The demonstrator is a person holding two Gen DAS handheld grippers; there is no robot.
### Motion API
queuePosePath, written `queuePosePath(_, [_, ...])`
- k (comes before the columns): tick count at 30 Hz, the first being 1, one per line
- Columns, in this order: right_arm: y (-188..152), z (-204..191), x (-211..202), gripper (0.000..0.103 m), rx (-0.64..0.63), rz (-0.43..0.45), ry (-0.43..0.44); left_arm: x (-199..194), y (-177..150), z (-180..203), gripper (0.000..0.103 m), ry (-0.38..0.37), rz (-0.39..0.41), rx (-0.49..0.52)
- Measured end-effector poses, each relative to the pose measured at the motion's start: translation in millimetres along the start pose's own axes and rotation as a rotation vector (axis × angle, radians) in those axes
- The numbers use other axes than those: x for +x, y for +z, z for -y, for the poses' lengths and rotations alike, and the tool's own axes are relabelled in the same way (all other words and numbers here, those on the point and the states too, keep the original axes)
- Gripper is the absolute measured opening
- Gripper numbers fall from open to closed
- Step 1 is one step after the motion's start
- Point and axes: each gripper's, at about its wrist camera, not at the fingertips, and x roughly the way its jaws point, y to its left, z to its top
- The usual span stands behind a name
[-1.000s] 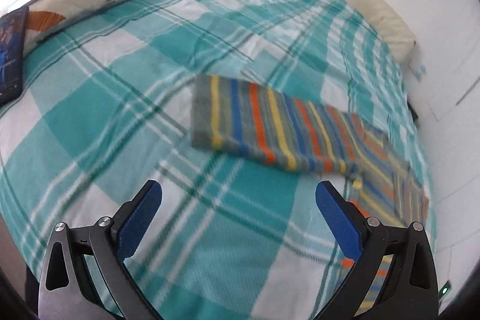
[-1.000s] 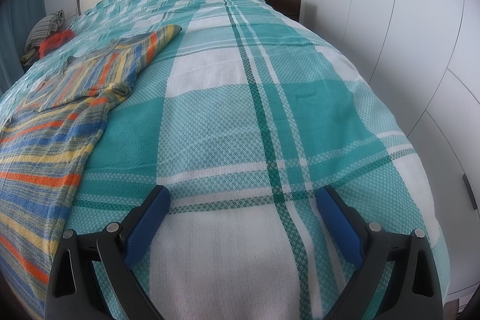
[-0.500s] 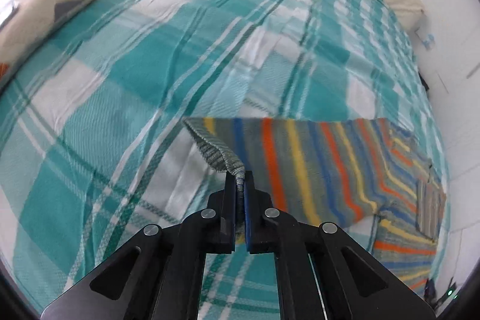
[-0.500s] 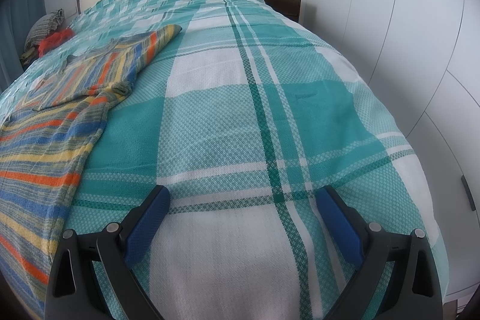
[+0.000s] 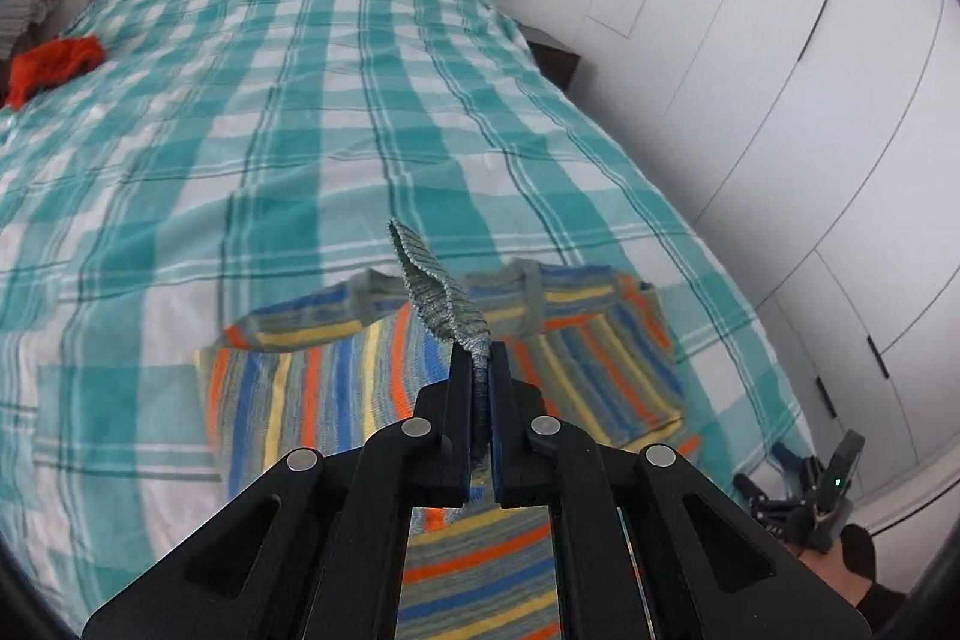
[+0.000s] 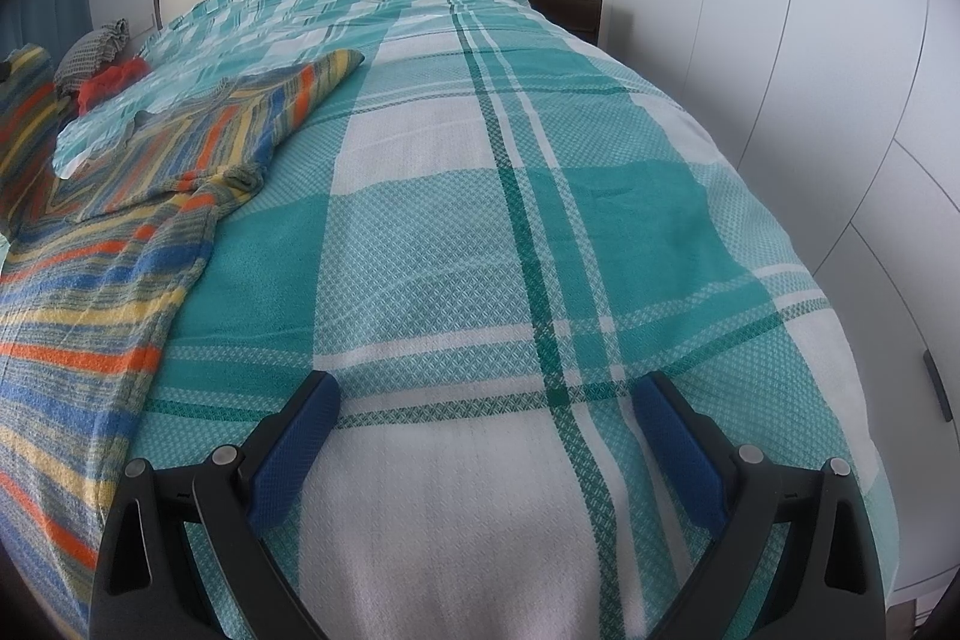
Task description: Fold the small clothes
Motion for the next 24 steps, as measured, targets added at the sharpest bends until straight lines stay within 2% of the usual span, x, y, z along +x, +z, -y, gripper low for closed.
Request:
queuePosePath(2, [0.0, 0.2, 0.1, 0.098, 0.000, 0.000, -0.001, 25.9, -7.3, 16.5, 0.005, 0.001, -0.016, 0.019])
queuePosePath(3, [-0.1, 0.0, -0.1, 0.098, 0.000, 0.000, -0.001, 39.4, -11.8, 24.2, 0.019, 0.033, -0.039, 0.045])
queuePosePath(4, [-0.1, 0.0, -0.1, 0.098, 0.000, 0.000, 0.000, 54.5, -16.3, 28.4, 0.060, 0.063, -0.098, 0.058])
queuePosePath(5, [0.0, 0.3, 0.0, 0.098, 0.000, 0.000, 0.000, 64.7, -21.4, 28.6, 0.078, 0.114, -0.145, 0.057])
queuePosePath(7, [-0.1, 0.0, -0.1, 0.098, 0.000, 0.000, 0.000, 61.7, -33.9, 21.5, 0.082, 0.183, -0.117, 0.057])
queuePosePath(11, [-0.1, 0.5, 0.0, 0.098, 0.000, 0.000, 0.000, 34.1, -55.1, -12.1, 0.083, 0.197, -0.102, -0.015])
queuePosePath(14, [-0.2, 0.0, -0.2, 0.099, 0.000, -0.001, 0.000, 3.3, -78.1, -44.1, 0.091, 0.280, -0.086, -0.057])
queuePosePath(18, [-0.5, 0.5, -0.6, 0.099, -0.003, 0.000, -0.003, -37.5, -127.8, -92.0, 0.093, 0.402, -0.095, -0.133])
queuePosePath(24, [-0.4, 1.2, -0.3, 0.099, -0.007, 0.000, -0.007, -66.0, -195.0, -146.8, 0.093, 0.510, -0.100, -0.295])
